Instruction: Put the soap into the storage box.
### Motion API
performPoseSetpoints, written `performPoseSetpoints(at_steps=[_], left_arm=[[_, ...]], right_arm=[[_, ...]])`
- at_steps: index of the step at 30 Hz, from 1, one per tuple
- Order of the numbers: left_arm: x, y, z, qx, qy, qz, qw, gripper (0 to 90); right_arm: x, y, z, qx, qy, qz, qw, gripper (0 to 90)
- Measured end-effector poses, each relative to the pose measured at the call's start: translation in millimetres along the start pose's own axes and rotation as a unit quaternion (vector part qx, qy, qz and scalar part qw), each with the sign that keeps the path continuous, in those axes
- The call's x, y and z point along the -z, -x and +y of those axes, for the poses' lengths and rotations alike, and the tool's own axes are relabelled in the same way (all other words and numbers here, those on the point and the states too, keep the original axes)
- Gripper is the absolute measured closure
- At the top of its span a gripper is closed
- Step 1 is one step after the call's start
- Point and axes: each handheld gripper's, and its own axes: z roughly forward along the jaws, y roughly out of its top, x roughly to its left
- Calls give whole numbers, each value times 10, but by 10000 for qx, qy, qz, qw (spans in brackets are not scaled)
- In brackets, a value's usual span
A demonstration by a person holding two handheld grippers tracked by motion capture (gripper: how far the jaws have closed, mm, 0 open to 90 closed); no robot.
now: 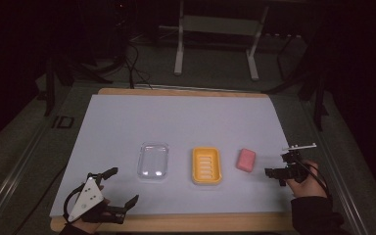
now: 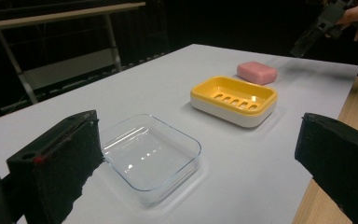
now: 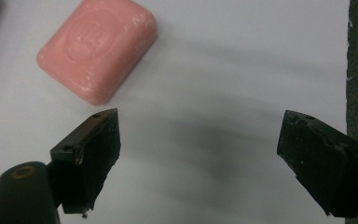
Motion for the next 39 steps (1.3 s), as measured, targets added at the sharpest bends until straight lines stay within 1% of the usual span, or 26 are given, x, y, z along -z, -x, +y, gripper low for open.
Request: performPoseSetpoints(at_steps=[2, 3, 4, 5, 10, 11, 12, 13, 14, 16, 17, 18, 20, 21, 22, 23, 24, 26, 28, 30, 32, 35, 36, 39], left_arm=[[-2, 2, 0, -12, -14, 1, 10000, 10], [-3, 2, 0, -16, -20, 4, 10000, 10], [-4, 2, -1, -20, -24, 6, 10000, 9], [-5, 1, -2, -18, -28, 5, 10000, 9], [-6, 2, -4, -30, -46, 3, 10000, 10], [-7, 2, -4, -34, -58, 6, 10000, 9], [-7, 2, -4, -34, -58, 6, 10000, 9], [-8, 3, -5, -33, -68, 3, 10000, 10], [-8, 3, -5, -33, -68, 3, 10000, 9], [-12, 2, -6, -29, -74, -1, 10000, 9], [-13, 2, -6, -36, -91, 4, 10000, 10], [-14, 2, -7, -37, -102, 4, 9999, 9], [-18, 3, -9, -36, -101, 7, 9999, 9], [-18, 3, -9, -36, -101, 7, 9999, 9], [-18, 3, -9, -38, -106, 6, 9999, 9], [-18, 4, -9, -41, -106, 8, 9999, 9], [-17, 3, -10, -36, -105, 5, 9999, 9], [-17, 3, -11, -35, -108, 3, 9999, 10], [-19, 4, -12, -34, -119, 2, 9999, 10], [-19, 4, -12, -32, -114, -1, 9999, 10], [-18, 4, -12, -31, -114, 1, 9999, 9], [-18, 4, -11, -27, -109, -1, 9999, 10], [-21, 4, -11, -33, -116, -4, 9999, 9], [-22, 5, -11, -44, -124, -5, 9999, 9]], right_arm=[[-11, 8, -2, -32, -249, 10, 9997, 134], [-11, 8, -2, -32, -249, 10, 9997, 134], [-18, 9, -3, -34, -382, 20, 9993, 134], [-33, 13, -11, -33, -630, 51, 9980, 136], [-44, 3, -34, -89, -1006, 177, 9947, 140], [-45, 2, -37, -95, -1098, 224, 9937, 142], [-45, 2, -37, -95, -1098, 224, 9937, 142], [-40, -5, -44, -62, -1224, 222, 9922, 145], [-40, -5, -44, -62, -1224, 222, 9922, 145], [-19, -16, -49, -71, -1308, 265, 9910, 145], [-13, -22, -53, -77, -1369, 282, 9902, 146], [-11, -38, -62, -71, -1479, 292, 9885, 147], [-11, -67, -80, -9, -1639, 313, 9860, 158], [-16, -89, -98, 0, -1760, 328, 9838, 161], [-16, -89, -98, 0, -1760, 328, 9838, 161], [-23, -121, -126, 55, -1897, 324, 9813, 161], [-22, -133, -137, 58, -1927, 358, 9806, 161], [-19, -153, -149, 60, -1939, 382, 9803, 161], [-34, -174, -167, 92, -2071, 400, 9775, 156], [-55, -204, -187, 171, -2132, 368, 9762, 152], [-69, -233, -202, 143, -2215, 409, 9742, 145], [-73, -266, -212, 210, -2192, 386, 9747, 142], [-74, -310, -216, 221, -2253, 431, 9731, 141], [-87, -375, -213, 297, -2276, 468, 9722, 141]])
